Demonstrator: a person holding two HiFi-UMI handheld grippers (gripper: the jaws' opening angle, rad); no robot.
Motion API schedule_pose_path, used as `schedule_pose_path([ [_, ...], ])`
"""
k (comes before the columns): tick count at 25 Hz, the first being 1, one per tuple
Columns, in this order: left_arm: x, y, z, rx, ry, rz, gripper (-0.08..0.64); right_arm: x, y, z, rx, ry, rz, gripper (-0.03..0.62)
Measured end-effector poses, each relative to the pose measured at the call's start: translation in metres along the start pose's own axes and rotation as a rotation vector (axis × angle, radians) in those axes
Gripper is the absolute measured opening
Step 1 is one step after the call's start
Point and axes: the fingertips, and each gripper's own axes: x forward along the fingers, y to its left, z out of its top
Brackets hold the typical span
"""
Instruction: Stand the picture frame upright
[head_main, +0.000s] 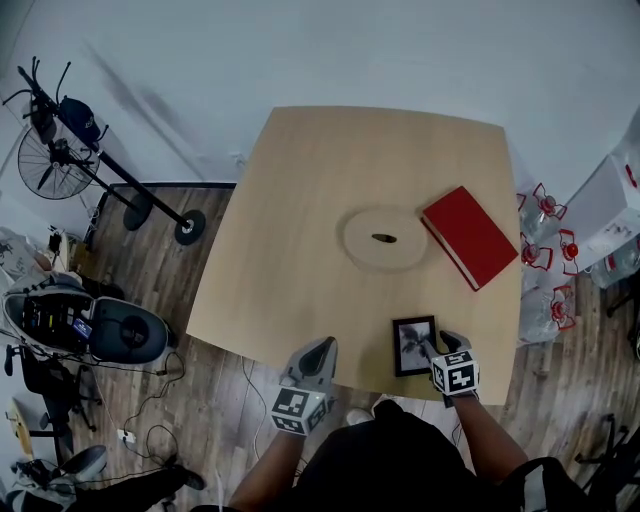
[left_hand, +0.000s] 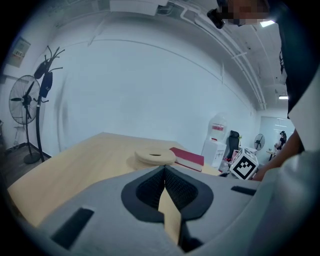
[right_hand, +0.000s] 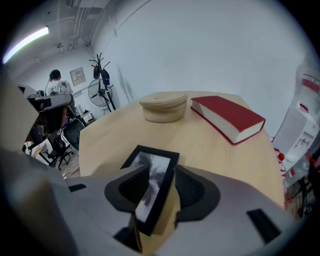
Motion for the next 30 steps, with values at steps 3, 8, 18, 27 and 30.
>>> schedule_pose_path([
  [3,0.006,0.004,-0.002,-0.009,0.01,0.015,-0.005,0.013,-0.005,-0.011,0.03,0.042,-0.012,0.143],
  [8,0.021,0.003,-0.003,0.004,0.032,0.003,-0.005,0.028,-0.012,-0.018,0.092,0.088,0.001,0.146],
  [18,0.024,0.011,0.001,-0.015,0.007,0.019,-0.005,0.031,-0.012,-0.019,0.148,0.099,0.014,0.079],
  [27,0.038,0.013,0.023,0.039,0.001,-0.101,-0.005,0.023,-0.015,-0.014,0.158,0.116,-0.028,0.066],
  [30,0.039,0.024,0.03,0.054,-0.006,-0.117,-0.005,0.017,-0.013,-0.006,0.162,0.087,-0.056,0.066],
])
